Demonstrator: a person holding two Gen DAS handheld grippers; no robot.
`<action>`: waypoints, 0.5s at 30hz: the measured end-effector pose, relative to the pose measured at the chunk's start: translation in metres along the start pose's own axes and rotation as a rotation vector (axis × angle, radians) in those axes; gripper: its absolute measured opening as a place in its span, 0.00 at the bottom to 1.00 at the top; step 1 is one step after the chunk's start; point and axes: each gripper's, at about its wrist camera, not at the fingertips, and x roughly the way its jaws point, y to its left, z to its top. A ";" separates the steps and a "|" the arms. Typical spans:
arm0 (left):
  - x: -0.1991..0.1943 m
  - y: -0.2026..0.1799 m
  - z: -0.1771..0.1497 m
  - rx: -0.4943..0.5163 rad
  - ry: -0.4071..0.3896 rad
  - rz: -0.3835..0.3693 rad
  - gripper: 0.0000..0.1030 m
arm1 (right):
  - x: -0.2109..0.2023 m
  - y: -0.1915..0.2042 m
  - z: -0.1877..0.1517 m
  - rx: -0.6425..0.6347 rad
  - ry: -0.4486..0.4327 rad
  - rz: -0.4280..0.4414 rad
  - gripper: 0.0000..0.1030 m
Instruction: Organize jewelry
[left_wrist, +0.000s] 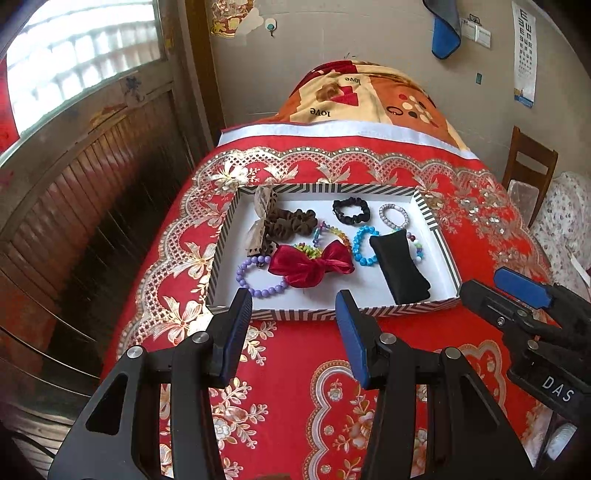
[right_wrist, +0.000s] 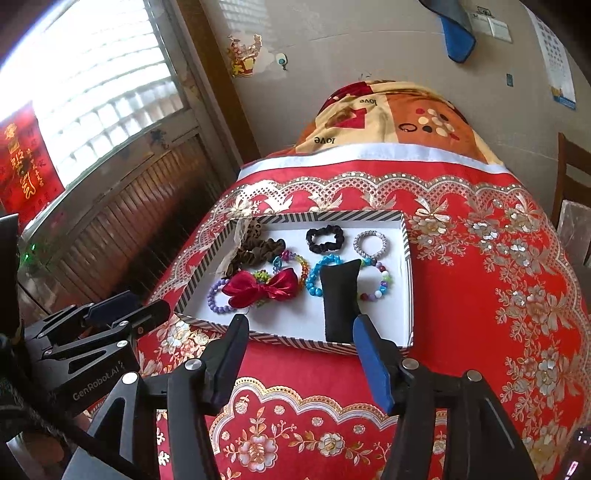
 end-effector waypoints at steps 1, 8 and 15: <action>0.000 0.000 0.000 0.000 0.000 0.001 0.45 | 0.000 0.000 0.000 -0.001 0.000 0.000 0.55; 0.001 0.004 -0.002 -0.007 0.003 0.005 0.45 | 0.000 0.004 -0.001 -0.006 0.004 -0.002 0.57; 0.002 0.008 -0.001 -0.016 0.005 0.007 0.45 | 0.004 0.009 -0.001 -0.014 0.013 -0.002 0.57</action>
